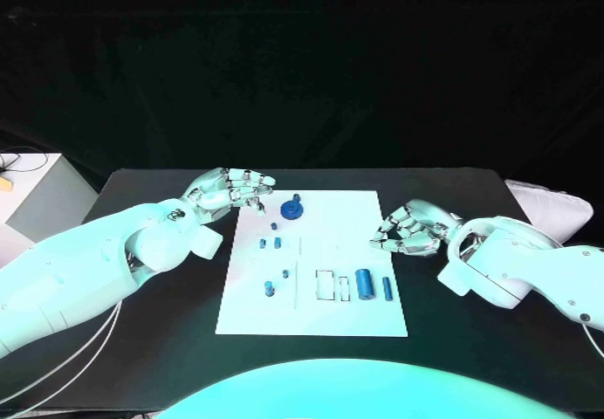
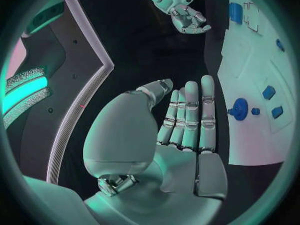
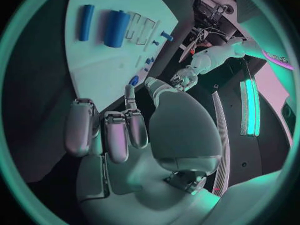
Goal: Assemble the parts on the task board
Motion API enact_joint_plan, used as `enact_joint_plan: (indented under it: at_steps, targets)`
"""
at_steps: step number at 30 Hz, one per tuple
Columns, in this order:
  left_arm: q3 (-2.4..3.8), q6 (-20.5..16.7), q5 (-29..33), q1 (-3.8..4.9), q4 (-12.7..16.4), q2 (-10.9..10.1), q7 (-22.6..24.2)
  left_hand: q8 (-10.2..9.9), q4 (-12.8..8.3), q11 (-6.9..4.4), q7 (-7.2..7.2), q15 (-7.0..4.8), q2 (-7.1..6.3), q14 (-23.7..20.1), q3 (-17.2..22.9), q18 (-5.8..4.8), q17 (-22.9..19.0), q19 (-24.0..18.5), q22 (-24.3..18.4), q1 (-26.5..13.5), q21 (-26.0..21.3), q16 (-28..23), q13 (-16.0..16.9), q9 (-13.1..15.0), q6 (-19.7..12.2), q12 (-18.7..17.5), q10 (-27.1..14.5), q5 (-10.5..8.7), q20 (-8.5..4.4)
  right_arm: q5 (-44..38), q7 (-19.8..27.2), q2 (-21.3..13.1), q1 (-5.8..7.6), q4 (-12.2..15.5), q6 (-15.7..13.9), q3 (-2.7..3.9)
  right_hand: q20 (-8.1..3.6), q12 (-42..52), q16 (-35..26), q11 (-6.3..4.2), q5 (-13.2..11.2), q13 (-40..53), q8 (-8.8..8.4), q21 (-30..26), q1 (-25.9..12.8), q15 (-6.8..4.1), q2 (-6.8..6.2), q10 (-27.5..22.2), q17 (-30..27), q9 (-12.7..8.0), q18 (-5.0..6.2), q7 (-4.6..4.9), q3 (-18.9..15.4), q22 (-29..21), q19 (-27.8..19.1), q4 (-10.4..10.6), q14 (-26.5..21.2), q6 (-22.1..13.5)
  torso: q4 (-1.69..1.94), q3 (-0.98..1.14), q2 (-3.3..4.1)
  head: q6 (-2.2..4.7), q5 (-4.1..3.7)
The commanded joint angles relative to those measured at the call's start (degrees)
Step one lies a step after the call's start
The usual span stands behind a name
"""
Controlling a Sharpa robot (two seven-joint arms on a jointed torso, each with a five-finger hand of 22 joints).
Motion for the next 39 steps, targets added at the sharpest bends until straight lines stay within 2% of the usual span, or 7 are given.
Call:
enact_joint_plan:
  at_steps: [1,3,9,17,19,30,39]
  targets:
    - [0.06,-0.3,0.6,-0.28,0.4,0.0,1.2,0.3,-0.1,0.33,0.38,0.24,0.42,-0.1,-0.3,0.85,0.0,0.3,-0.1,0.2,-0.4,-0.3,-0.1,-0.1,-0.1,-0.3,0.2,-0.01,0.02,-4.6,-5.8,-0.8,-0.40,1.2,5.5,-0.04,-0.20,0.9,0.7,-0.13,0.4,8.0,0.58,1.5,-1.4,-0.18,0.26,1.9,8.8,0.5,-0.63,-0.43,-1.4,8.6,4.0,0.1,4.9,0.0,-0.18,0.07,-0.22,0.00,-0.18]
    - [0.06,-0.3,0.6,-0.38,0.5,0.0,1.2,0.3,0.0,0.32,0.37,0.23,0.49,-0.1,-0.3,0.86,0.0,0.4,-0.1,0.2,-0.4,-0.3,-0.1,-0.1,-0.1,-0.3,0.3,0.00,0.02,-6.2,-7.1,-1.2,-0.64,1.8,5.8,-0.07,-0.26,1.7,1.3,-0.29,2.3,9.3,1.18,3.3,-2.9,-0.28,0.49,2.6,10.4,0.9,-0.90,-0.63,-2.9,9.5,4.2,0.1,5.2,0.2,-0.18,0.00,-0.20,0.00,-0.34]
    - [0.06,-0.1,0.6,-0.55,0.7,-0.1,1.2,0.3,0.0,0.32,0.37,0.23,0.49,-0.1,-0.3,0.86,0.0,0.4,-0.1,0.2,-0.4,-0.3,-0.1,-0.1,-0.1,-0.3,0.3,0.00,0.02,-9.9,-11.2,-1.2,-1.41,3.1,6.1,-0.24,-0.40,2.4,1.9,-0.60,3.0,10.5,2.31,4.9,-6.4,-0.50,1.54,3.2,11.9,1.6,-1.15,-1.02,-6.8,10.4,4.3,0.2,5.5,0.5,0.03,-0.16,-0.11,0.00,-0.68]
    - [0.06,0.0,0.6,-0.60,1.0,-0.2,1.1,0.3,0.0,0.32,0.37,0.23,0.49,-0.1,-0.3,0.86,0.0,0.4,-0.1,0.2,-0.4,-0.3,-0.1,-0.1,-0.1,-0.3,0.3,0.00,0.02,-12.4,-14.4,0.3,-2.74,2.9,6.2,-0.40,-0.41,2.3,2.0,-0.65,3.1,10.5,2.81,5.2,-7.7,-0.53,2.32,3.1,12.1,2.0,-1.18,-1.09,-9.7,10.6,4.2,0.2,5.5,0.2,0.02,-0.25,-0.04,0.00,-0.80]
    - [0.06,0.0,0.6,-0.61,1.1,-0.2,1.1,0.3,0.0,0.32,0.37,0.23,0.49,-0.1,-0.3,0.86,0.0,0.4,-0.1,0.2,-0.4,-0.3,-0.1,-0.1,-0.1,-0.3,0.3,0.00,0.02,-13.0,-14.9,0.7,-3.11,2.7,6.3,-0.42,-0.41,2.2,2.0,-0.65,3.1,10.5,2.86,5.2,-7.8,-0.53,2.43,3.1,12.1,2.0,-1.18,-1.09,-10.0,10.6,4.2,0.2,5.5,0.2,-0.01,-0.18,-0.03,0.00,-0.73]
    - [0.07,0.4,0.6,-0.72,1.1,-0.1,1.0,0.3,0.1,0.32,0.36,0.23,0.55,0.0,-0.3,0.85,0.0,0.4,-0.1,0.1,-0.5,-0.3,-0.1,-0.1,0.0,-0.3,0.3,0.00,0.03,-16.1,-16.9,3.3,-4.66,1.3,7.5,-0.47,-0.39,2.0,1.9,-0.64,3.1,10.3,3.03,5.1,-8.3,-0.52,3.25,3.0,12.0,2.1,-1.16,-1.08,-11.2,10.7,4.2,0.3,5.5,0.0,-0.06,-0.08,0.04,0.00,-0.75]
    - [0.07,0.6,0.6,-0.75,1.1,-0.1,0.9,0.3,0.1,0.32,0.36,0.23,0.55,0.0,-0.3,0.85,0.0,0.4,-0.1,0.1,-0.5,-0.3,-0.1,-0.1,0.0,-0.3,0.3,0.00,0.03,-16.5,-17.1,5.4,-5.43,0.2,7.2,-0.48,-0.38,1.9,1.9,-0.65,3.4,10.3,3.13,5.1,-8.6,-0.52,3.61,3.0,12.0,2.2,-1.17,-1.09,-11.7,10.7,4.2,0.3,5.4,0.0,-0.03,-0.06,0.04,0.00,-0.60]
